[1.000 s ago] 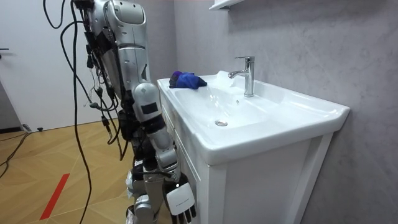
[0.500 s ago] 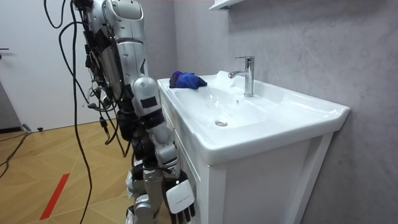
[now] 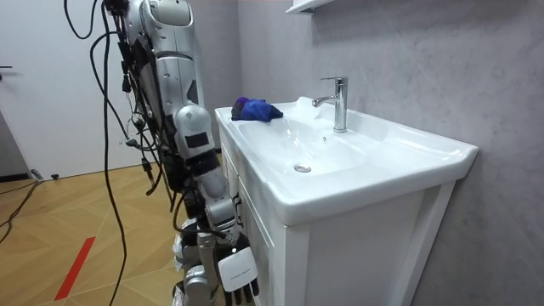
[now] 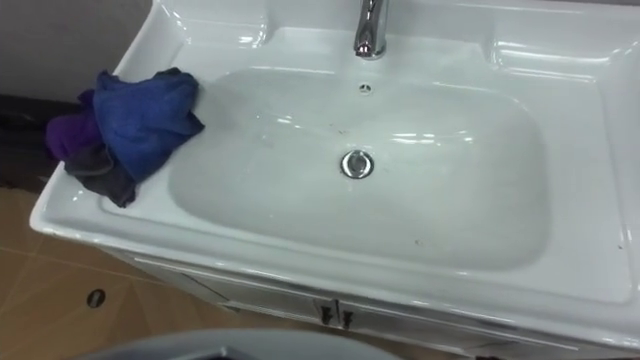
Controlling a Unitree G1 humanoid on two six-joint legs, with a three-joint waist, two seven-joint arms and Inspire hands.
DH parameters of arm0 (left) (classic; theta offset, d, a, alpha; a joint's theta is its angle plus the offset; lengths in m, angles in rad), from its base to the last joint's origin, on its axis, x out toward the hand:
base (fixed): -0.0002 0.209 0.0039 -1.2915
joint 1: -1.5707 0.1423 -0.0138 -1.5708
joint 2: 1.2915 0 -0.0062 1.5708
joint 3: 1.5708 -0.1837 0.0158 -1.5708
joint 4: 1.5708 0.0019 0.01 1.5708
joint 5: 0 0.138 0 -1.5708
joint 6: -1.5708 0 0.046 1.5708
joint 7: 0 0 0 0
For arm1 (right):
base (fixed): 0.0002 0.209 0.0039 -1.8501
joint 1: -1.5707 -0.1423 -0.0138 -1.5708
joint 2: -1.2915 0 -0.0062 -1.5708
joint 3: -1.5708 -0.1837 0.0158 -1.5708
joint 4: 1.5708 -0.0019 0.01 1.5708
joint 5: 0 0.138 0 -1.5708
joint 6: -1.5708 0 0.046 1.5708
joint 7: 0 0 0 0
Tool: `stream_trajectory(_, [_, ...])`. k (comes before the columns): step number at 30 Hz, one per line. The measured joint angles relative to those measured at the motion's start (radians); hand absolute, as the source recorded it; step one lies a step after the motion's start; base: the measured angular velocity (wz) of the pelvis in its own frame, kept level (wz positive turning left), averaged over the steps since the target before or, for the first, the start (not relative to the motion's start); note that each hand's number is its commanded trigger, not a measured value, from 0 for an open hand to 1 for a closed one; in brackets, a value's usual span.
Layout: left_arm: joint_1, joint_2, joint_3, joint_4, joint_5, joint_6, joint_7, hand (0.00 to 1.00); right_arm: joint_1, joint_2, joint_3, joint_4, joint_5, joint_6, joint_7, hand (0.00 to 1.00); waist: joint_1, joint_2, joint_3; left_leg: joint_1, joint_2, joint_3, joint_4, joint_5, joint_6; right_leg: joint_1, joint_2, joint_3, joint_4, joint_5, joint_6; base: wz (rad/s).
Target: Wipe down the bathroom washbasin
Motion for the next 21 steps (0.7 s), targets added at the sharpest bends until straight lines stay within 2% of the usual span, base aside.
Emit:
stream_trajectory(3, [-0.008,0.0,-0.004,-0.013,0.0,0.0,-0.014,0.0,-0.001,0.001,0.0,0.0,0.0,0.001,-0.002,0.0,-0.006,-0.007,0.0007,0.003,0.001,0.021,0.004,0.0,0.0,-0.002,-0.001,0.012,0.001,0.0,0.0,-0.11])
stream_trajectory(7, [-0.026,0.0,-0.031,-0.011,0.0,0.0,-0.039,0.0,0.001,0.01,-0.002,-0.002,0.0,0.004,-0.009,0.0,-0.033,-0.008,0.0004,0.005,0.001,0.042,0.011,-0.001,0.002,-0.007,-0.003,0.032,0.007,0.0,0.0,-0.09])
stream_trajectory(17, [-0.056,0.0,-0.039,0.01,0.052,0.002,-0.118,0.0,0.02,0.031,-0.002,0.003,0.002,0.014,0.001,0.0,-0.056,-0.021,-0.0003,0.009,0.002,0.091,0.002,-0.002,0.002,-0.035,-0.004,0.094,0.023,0.002,0.002,-0.15])
stream_trajectory(21, [-0.076,-0.002,-0.053,0.041,0.063,0.026,-0.165,0.0,0.034,0.032,-0.002,0.003,0.0,0.028,0.0,0.0,-0.059,-0.016,0.0003,0.023,0.007,0.124,0.002,-0.011,0.017,-0.039,-0.002,0.119,0.036,0.004,0.002,-0.16])
